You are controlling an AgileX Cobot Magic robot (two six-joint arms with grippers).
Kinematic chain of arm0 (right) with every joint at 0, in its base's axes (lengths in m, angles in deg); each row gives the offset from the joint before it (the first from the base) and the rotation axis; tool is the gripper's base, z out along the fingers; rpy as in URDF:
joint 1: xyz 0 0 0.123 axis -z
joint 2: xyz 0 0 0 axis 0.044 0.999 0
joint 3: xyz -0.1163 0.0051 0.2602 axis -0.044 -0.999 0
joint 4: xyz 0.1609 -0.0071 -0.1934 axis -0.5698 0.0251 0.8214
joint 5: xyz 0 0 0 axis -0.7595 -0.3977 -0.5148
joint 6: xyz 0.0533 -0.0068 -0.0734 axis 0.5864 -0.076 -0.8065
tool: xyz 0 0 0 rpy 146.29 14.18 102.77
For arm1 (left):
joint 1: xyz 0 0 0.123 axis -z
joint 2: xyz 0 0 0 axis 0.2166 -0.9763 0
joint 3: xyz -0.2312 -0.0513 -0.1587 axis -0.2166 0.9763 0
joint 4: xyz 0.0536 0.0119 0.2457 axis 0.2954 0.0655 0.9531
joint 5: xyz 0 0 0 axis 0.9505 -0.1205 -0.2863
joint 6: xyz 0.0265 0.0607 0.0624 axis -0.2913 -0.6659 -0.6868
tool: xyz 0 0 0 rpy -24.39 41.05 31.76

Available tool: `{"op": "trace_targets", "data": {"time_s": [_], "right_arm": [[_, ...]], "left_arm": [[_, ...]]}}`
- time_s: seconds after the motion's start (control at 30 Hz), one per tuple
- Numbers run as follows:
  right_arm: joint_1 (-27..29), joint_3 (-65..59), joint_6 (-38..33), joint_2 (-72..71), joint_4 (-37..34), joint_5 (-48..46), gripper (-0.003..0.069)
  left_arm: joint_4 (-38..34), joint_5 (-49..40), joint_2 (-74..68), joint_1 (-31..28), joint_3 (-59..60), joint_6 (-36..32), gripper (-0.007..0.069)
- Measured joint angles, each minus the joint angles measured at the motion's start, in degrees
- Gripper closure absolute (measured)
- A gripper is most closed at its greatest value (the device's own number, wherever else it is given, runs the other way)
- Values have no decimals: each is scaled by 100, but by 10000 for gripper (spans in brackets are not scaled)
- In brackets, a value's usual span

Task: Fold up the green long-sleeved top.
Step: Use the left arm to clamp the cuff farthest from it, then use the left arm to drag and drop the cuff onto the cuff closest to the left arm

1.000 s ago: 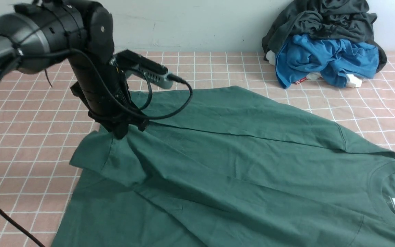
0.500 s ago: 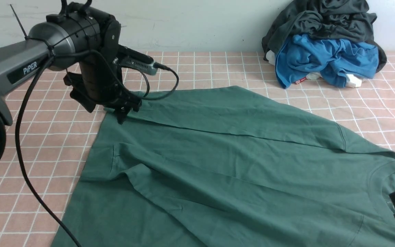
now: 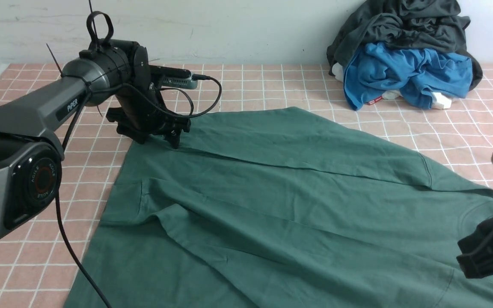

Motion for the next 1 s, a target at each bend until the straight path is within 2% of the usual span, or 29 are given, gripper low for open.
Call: {"op": "trace_targets", "data": {"time_s": [0.13, 0.23, 0.37, 0.47, 0.63, 0.87, 1.0], "right_arm": [[0, 0, 0, 0, 0, 57, 532], [0, 0, 0, 0, -18, 57, 532], [0, 0, 0, 0, -18, 57, 532], [0, 0, 0, 0, -18, 57, 532], [0, 0, 0, 0, -25, 57, 532], [-5, 0, 0, -13, -20, 57, 532], [-98, 0, 0, -139, -3, -21, 529]], "left_arm": [[-24, 31, -17, 4, -19, 0, 133], [-41, 26, -17, 6, -19, 0, 244], [-28, -4, -17, 11, -19, 0, 465], [-28, -25, 21, 11, -24, 0, 573], [3, -182, 189, 11, -24, 0, 587], [-2, -1438, 933, 11, 14, -163, 587], [40, -1576, 1590, 73, 554, -187, 587]]}}
